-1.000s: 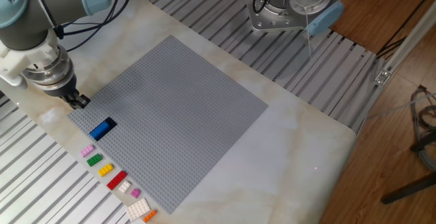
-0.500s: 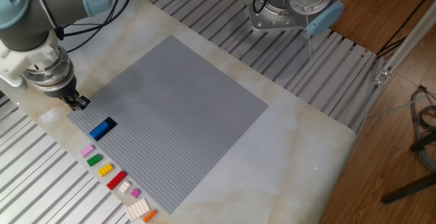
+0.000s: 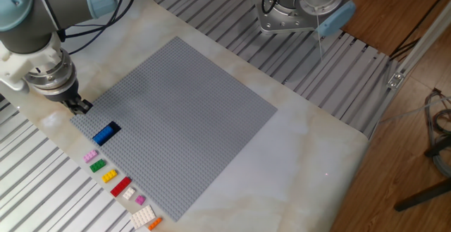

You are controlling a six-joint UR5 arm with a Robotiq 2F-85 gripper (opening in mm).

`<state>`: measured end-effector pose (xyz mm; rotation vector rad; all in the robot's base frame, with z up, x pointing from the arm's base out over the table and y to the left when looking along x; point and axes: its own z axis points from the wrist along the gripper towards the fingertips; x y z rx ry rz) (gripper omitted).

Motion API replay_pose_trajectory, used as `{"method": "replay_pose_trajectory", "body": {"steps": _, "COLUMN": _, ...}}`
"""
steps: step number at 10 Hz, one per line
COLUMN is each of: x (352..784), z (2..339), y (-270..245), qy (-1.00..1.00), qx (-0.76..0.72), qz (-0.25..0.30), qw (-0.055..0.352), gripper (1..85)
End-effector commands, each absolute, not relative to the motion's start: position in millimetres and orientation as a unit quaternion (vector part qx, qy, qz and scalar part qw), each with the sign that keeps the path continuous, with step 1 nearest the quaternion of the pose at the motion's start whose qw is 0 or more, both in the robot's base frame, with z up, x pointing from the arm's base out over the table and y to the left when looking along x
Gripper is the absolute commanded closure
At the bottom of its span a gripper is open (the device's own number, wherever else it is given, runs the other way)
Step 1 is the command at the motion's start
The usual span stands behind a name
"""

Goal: Stack small Lego blocks one on top of the other

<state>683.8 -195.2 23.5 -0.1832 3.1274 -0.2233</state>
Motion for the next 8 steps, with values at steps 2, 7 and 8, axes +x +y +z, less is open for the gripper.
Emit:
{"method": "replay_pose_trajectory", "body": {"steps": 2, "x": 683.7, "z": 24.1, "y": -190.6, "qy": 0.997, "qx": -0.050, "qz": -0.060, "qw": 0.002, "gripper": 84.7}}
{"method": "replay_pose_trajectory", "body": {"steps": 7, "x": 680.4, "z": 25.0, "y": -192.4, "qy": 0.997, "qx": -0.038, "qz": -0.062, "qw": -0.001, "gripper": 84.7}}
{"method": "replay_pose_trajectory", "body": {"steps": 8, "x": 680.2, "z": 24.8, "y": -193.8, "qy": 0.997, "qx": -0.035, "qz": -0.063, "qw": 0.000, "gripper": 84.7}}
